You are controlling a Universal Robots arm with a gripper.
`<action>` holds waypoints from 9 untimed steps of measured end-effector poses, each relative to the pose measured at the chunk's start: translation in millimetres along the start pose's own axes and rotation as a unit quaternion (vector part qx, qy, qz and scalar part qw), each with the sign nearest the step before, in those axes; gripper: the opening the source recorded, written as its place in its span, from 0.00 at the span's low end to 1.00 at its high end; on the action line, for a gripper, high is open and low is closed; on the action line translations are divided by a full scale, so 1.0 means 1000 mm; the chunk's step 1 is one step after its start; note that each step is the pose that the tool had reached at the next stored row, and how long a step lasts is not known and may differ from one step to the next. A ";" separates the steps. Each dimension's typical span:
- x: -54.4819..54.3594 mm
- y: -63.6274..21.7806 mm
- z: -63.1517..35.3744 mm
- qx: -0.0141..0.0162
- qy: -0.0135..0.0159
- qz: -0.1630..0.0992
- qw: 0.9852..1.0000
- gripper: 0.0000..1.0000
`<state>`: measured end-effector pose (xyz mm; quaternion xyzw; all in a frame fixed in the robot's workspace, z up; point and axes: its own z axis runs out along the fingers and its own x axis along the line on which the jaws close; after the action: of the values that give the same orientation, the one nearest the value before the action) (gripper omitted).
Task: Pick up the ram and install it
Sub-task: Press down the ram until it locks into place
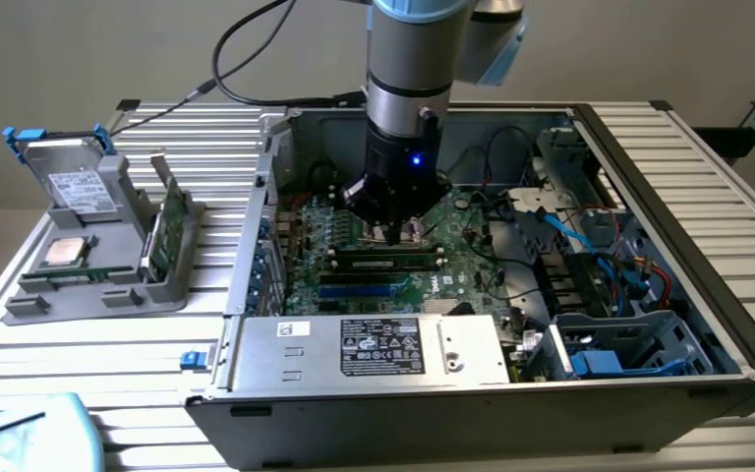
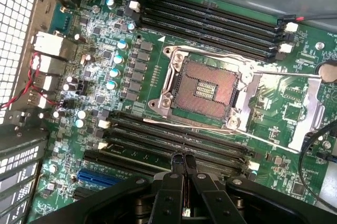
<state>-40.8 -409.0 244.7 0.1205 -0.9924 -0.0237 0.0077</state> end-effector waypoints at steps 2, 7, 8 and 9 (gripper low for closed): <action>0.000 0.0000 0.0000 0.000 0.000 0.009 1.000 0.11; 0.000 0.0000 0.0000 0.000 -0.002 0.033 0.999 0.11; 0.000 0.0000 0.0000 0.000 -0.002 0.037 0.999 0.11; 0.000 0.0000 0.0000 0.000 -0.002 0.042 0.999 0.11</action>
<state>-40.9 -409.0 244.7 0.0789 -0.9966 -0.0239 0.0066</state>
